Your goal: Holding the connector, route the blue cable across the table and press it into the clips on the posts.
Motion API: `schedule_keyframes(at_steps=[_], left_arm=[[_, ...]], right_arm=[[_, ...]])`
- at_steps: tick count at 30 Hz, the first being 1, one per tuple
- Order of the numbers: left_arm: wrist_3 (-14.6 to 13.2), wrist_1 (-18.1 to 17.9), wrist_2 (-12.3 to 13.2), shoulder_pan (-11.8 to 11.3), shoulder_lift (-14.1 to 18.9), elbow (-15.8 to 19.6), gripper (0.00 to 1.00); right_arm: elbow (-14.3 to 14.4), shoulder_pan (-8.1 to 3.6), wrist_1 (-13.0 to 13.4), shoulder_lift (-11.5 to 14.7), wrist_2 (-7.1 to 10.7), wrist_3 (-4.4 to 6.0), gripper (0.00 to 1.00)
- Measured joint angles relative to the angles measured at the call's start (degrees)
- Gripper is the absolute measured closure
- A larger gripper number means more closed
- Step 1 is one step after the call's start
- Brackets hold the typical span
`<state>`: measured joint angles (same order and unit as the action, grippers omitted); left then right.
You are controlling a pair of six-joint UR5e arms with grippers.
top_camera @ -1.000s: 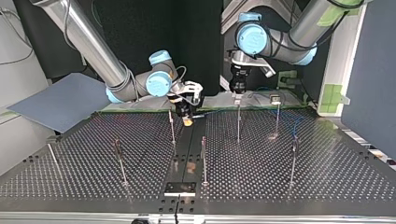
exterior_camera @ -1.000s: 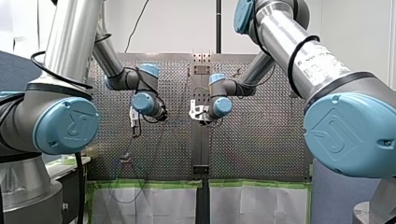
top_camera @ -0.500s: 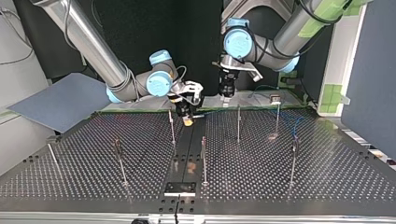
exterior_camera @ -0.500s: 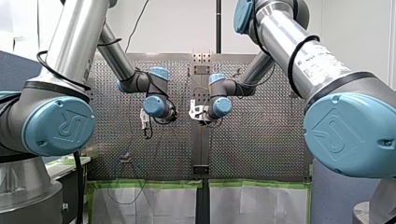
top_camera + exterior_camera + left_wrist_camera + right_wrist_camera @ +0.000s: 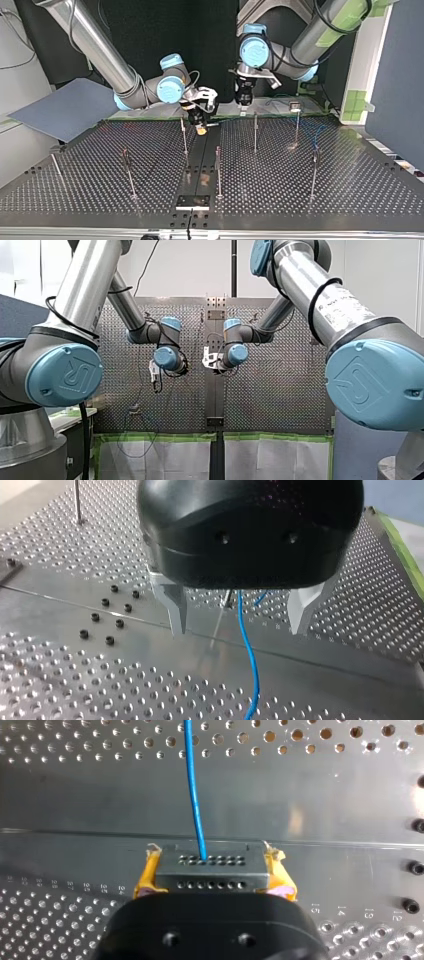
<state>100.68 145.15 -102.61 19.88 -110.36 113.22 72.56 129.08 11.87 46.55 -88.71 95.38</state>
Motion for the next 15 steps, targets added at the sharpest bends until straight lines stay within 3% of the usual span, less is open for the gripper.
schedule_keyframes(at_steps=[7, 15], left_arm=[[-0.1, -0.4, 0.6, 0.3, -1.7, -1.3, 0.0], [-0.1, 1.8, -0.7, 0.5, -4.1, -5.4, 0.0]], right_arm=[[0.0, 0.06, 0.0, 0.0, 0.0, 0.0, 1.0], [0.0, 0.15, 0.1, 0.0, 0.12, 0.0, 1.0]])
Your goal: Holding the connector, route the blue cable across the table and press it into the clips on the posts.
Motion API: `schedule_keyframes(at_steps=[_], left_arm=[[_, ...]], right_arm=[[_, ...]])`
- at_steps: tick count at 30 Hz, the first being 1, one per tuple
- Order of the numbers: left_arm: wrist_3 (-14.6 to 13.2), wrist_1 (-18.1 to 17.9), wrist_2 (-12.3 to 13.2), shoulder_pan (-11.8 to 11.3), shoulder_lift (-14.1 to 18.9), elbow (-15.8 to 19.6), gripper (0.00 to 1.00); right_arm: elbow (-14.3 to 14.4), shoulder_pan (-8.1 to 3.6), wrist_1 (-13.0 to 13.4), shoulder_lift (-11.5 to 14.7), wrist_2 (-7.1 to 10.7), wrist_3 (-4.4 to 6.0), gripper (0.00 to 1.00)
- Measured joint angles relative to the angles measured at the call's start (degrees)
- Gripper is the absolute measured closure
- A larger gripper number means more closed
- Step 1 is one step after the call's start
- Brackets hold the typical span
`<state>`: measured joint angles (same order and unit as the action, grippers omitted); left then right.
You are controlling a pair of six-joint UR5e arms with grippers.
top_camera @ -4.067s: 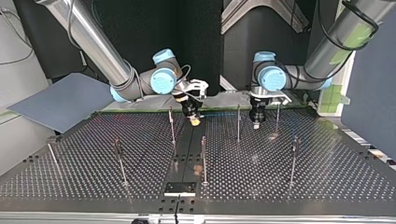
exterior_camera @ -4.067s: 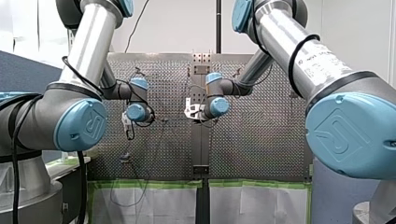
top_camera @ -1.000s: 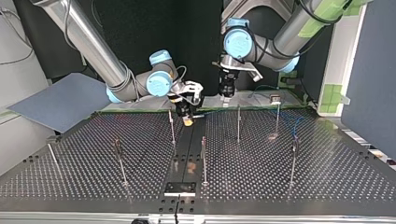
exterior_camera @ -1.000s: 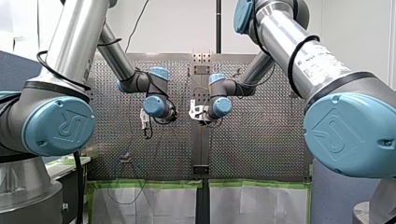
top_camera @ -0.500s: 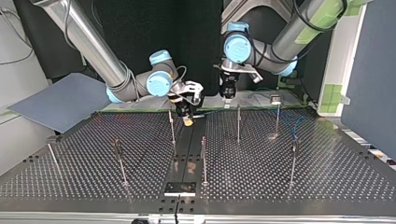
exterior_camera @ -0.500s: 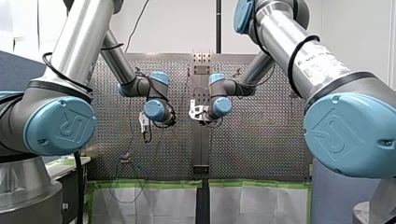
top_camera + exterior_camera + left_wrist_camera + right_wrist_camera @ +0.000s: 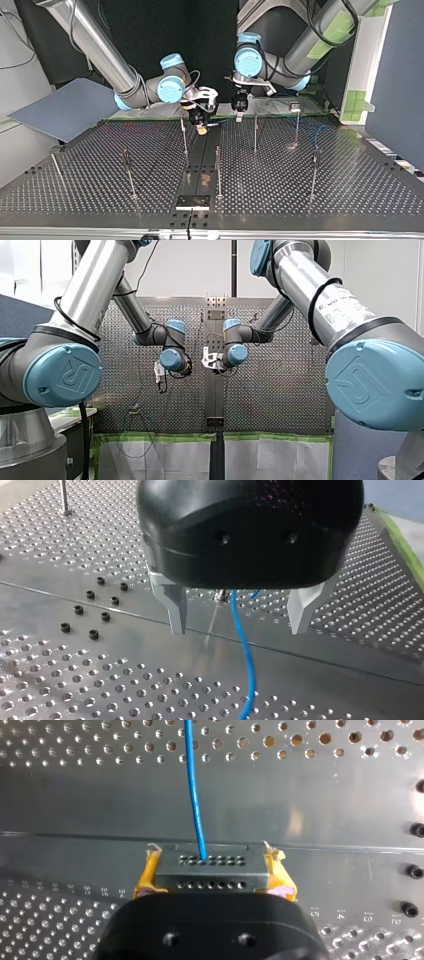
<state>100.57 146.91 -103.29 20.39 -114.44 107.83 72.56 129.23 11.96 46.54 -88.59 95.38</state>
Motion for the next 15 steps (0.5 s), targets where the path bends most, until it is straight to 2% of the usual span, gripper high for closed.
schedule_keyframes(at_steps=[5, 15], left_arm=[[0.0, 0.9, -0.2, 0.0, -1.4, -2.5, 0.0], [0.3, 0.8, -0.8, -0.3, -6.4, -7.5, 0.0]], right_arm=[[0.0, -0.04, 0.0, 0.0, 0.06, 0.0, 1.0], [0.0, -0.18, 0.0, 0.0, 0.12, 0.03, 1.0]])
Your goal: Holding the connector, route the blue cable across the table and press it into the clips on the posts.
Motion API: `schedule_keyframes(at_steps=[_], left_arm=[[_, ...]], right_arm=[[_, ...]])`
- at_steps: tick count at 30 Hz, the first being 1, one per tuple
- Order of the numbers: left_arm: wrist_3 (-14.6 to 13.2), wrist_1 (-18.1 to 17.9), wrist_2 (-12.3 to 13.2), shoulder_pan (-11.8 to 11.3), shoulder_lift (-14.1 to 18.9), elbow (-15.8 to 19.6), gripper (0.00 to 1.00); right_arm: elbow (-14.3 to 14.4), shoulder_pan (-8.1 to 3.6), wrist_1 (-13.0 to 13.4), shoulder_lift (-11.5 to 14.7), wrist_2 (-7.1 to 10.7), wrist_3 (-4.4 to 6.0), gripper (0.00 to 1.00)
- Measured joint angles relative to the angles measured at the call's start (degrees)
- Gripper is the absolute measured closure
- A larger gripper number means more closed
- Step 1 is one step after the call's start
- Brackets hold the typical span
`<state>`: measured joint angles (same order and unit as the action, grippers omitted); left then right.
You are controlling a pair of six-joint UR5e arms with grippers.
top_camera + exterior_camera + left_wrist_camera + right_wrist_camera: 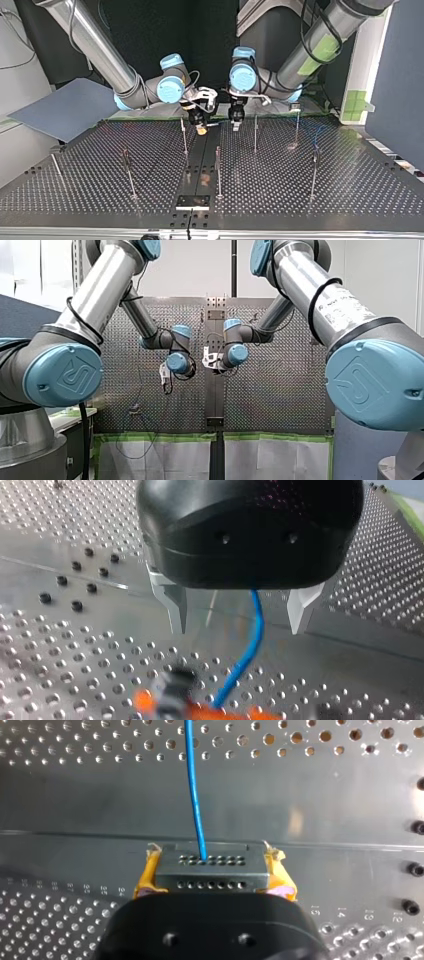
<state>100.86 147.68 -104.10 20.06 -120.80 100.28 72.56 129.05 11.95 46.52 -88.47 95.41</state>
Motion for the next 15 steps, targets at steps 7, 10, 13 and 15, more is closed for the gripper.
schedule_keyframes(at_steps=[7, 10, 13, 15], left_arm=[[0.3, -0.1, -2.8, 0.1, -0.9, -0.8, 0.0], [0.2, 0.0, -3.2, 0.4, -0.9, -0.8, 0.17], [0.1, 0.0, -3.4, 0.7, -0.9, -0.8, 0.47], [0.0, 0.1, -3.6, 1.0, -0.9, -0.8, 0.84]], right_arm=[[0.0, -0.18, 0.0, 0.0, 0.04, 0.0, 1.0], [0.0, -0.21, 0.0, -0.1, 0.04, -0.02, 1.0], [0.0, -0.25, 0.0, -0.1, 0.04, 0.0, 1.0], [0.0, -0.27, 0.0, -0.1, 0.04, 0.0, 1.0]])
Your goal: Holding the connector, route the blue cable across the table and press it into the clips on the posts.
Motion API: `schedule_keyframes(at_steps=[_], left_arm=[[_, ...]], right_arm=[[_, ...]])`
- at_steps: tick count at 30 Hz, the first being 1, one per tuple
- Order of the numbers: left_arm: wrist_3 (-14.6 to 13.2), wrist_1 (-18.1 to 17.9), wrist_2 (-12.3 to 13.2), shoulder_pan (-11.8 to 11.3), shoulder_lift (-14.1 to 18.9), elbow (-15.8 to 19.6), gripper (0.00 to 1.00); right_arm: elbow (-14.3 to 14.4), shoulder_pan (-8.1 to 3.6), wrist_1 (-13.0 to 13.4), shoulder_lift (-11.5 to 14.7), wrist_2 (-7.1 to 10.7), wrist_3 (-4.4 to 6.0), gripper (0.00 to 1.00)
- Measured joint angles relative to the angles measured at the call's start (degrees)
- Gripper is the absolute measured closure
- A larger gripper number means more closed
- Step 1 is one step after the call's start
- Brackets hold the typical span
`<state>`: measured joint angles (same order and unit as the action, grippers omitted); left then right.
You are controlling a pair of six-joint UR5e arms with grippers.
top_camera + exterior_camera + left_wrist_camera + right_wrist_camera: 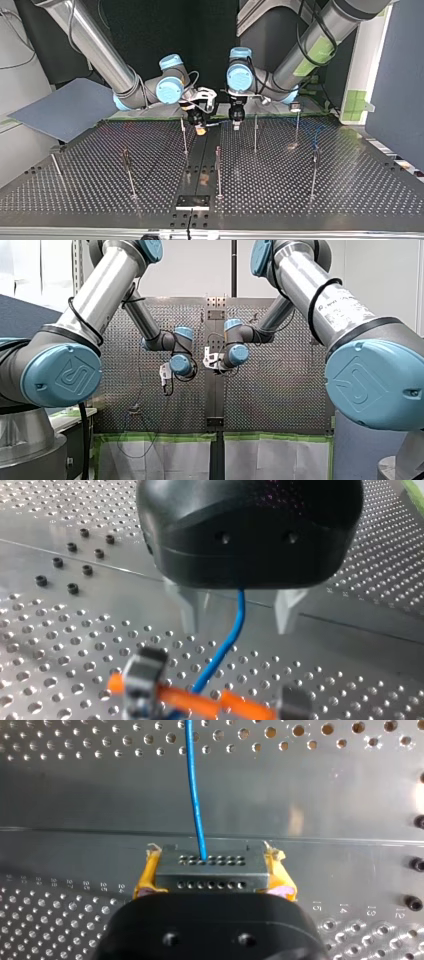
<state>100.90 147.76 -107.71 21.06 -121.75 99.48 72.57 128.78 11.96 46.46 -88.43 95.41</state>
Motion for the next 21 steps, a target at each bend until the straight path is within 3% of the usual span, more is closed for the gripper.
schedule_keyframes(at_steps=[1, 2, 12, 21], left_arm=[[0.0, 0.1, -0.1, 0.1, 0.0, 0.0, 0.84], [0.0, 0.1, -0.3, 0.2, 0.0, 0.0, 0.99], [0.3, 1.2, -3.8, 0.9, 0.1, 0.0, 0.99], [0.5, 4.5, -4.3, 1.3, 1.2, 0.1, 0.99]], right_arm=[[0.0, -0.02, 0.0, 0.0, -0.01, 0.01, 1.0], [0.0, -0.03, 0.0, 0.0, 0.0, 0.02, 1.0], [0.0, -0.06, -0.1, 0.0, 0.05, -0.03, 1.0], [-0.6, -0.07, -2.4, 0.8, 0.04, -0.3, 1.0]])
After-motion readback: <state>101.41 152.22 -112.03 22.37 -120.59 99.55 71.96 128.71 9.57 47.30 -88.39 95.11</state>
